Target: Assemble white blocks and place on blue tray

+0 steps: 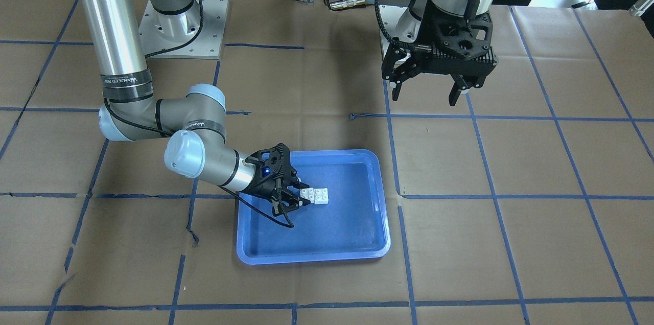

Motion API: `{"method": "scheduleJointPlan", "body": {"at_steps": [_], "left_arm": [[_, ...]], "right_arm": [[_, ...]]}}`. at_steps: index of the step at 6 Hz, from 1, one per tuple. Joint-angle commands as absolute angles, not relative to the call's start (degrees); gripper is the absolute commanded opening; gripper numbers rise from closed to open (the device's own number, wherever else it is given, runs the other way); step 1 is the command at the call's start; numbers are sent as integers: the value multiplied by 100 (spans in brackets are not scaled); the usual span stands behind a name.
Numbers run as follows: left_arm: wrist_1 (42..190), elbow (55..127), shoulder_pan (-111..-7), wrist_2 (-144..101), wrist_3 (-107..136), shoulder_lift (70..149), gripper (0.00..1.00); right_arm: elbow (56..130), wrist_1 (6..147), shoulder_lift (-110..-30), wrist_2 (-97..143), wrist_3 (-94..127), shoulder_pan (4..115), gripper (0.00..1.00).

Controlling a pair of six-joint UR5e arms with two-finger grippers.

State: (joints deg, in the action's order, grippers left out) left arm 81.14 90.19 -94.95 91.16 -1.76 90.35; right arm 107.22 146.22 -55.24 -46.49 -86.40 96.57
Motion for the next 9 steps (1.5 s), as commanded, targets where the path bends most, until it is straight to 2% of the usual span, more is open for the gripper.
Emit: {"method": "scheduleJointPlan", "body": {"at_steps": [1, 7, 9], "left_arm": [[8112, 9009, -9492, 9114, -176, 9035, 99], [8130, 9000, -9299, 9123, -185, 8974, 99], [8130, 9000, -9290, 9123, -176, 8974, 99]], "right_arm": [[10723, 14616, -5520, -4641, -8640, 9659, 23], [10714, 14730, -5493, -4649, -8561, 9659, 24], [10705, 14722, -5493, -4641, -8552, 9659, 36]]}}
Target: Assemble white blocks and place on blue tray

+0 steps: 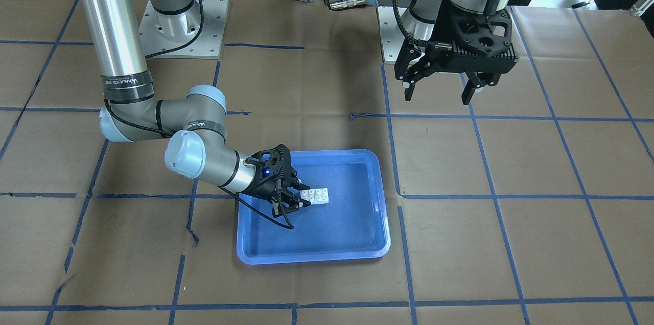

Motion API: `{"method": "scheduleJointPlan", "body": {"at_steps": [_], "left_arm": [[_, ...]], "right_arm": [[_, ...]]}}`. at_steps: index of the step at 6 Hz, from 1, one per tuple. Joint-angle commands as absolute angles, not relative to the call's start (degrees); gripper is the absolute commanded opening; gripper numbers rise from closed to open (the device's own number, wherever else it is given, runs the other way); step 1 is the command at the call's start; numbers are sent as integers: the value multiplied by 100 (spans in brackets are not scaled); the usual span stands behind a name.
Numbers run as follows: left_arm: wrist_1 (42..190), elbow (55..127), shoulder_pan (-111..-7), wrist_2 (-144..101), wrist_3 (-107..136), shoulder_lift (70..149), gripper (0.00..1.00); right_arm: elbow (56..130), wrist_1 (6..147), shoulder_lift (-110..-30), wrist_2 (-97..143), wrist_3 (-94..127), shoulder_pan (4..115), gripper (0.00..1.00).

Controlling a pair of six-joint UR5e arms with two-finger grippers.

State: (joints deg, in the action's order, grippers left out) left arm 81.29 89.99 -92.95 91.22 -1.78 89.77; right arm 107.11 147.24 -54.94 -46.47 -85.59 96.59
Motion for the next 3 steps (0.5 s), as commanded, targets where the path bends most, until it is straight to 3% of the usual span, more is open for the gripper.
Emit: {"method": "scheduleJointPlan", "body": {"at_steps": [1, 3], "left_arm": [[8130, 9000, -9299, 9123, -184, 8974, 99], [8130, 9000, -9299, 9132, -184, 8974, 99]], "right_arm": [[10696, 14722, -5493, -4632, -8543, 9659, 43], [10688, 14722, -5493, -4606, -8473, 9659, 50]]}}
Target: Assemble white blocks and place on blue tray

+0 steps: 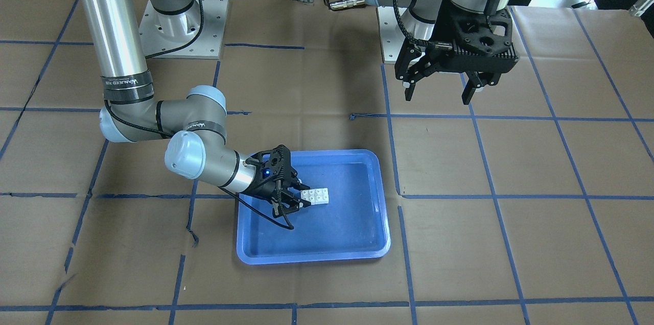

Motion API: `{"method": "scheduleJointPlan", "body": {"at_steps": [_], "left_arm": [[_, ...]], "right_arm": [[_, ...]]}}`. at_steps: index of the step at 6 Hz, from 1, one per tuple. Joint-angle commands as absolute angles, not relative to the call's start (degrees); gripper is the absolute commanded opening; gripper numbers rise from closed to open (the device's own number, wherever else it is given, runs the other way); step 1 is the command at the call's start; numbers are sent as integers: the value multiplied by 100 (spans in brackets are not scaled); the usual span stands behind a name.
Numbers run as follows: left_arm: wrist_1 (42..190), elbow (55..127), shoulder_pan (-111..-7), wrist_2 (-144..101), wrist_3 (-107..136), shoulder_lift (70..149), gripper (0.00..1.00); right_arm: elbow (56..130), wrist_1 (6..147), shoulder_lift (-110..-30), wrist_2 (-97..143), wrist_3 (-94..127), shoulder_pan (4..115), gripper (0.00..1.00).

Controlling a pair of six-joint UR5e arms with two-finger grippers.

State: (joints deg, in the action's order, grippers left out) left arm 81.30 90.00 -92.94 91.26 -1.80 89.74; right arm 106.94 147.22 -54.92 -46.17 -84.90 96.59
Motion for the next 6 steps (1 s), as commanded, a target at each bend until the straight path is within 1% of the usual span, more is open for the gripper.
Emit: {"method": "scheduleJointPlan", "body": {"at_steps": [1, 2, 3, 4, 6], "left_arm": [[8130, 9000, -9299, 9132, -185, 8974, 99], [8139, 9000, -9299, 9132, -176, 8974, 99], [8147, 9000, -9299, 9132, -184, 8965, 99], [8156, 9000, -9299, 9132, -185, 8956, 99], [8165, 9000, -9290, 9132, -185, 8947, 99]], "right_arm": [[10688, 14722, -5493, -4597, -8473, 9659, 51], [10679, 14722, -5493, -4588, -8473, 9659, 55], [10627, 14713, -5502, -4579, -8464, 9659, 81], [10522, 14704, -5537, -4649, -8281, 9659, 100], [10144, 14599, -5633, -5138, -7824, 9633, 100]]}}
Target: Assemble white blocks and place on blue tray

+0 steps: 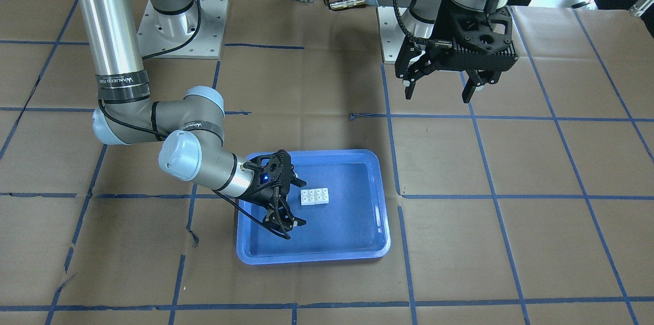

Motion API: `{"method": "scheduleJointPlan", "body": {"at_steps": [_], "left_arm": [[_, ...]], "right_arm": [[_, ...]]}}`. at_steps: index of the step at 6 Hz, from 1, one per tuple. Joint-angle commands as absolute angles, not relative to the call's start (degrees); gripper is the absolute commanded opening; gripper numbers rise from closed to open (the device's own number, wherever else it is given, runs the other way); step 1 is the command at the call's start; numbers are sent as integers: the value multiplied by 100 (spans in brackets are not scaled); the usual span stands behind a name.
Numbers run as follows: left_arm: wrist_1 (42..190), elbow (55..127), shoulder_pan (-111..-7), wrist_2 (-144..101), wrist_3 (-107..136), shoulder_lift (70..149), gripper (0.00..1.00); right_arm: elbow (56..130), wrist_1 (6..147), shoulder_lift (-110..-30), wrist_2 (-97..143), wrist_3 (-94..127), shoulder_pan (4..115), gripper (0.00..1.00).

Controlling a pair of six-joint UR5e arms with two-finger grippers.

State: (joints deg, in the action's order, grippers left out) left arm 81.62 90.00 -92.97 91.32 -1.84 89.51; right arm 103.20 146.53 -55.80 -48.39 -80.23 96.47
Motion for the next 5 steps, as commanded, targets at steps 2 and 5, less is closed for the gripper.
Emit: {"method": "scheduleJointPlan", "body": {"at_steps": [2, 5], "left_arm": [[8165, 9009, -9290, 9132, -185, 8939, 99], [8174, 9009, -9290, 9132, -185, 8938, 99]], "right_arm": [[10099, 14014, -6176, -5692, -7278, 9615, 100], [9452, 11935, -6993, -7374, -6492, 9528, 100]]}}
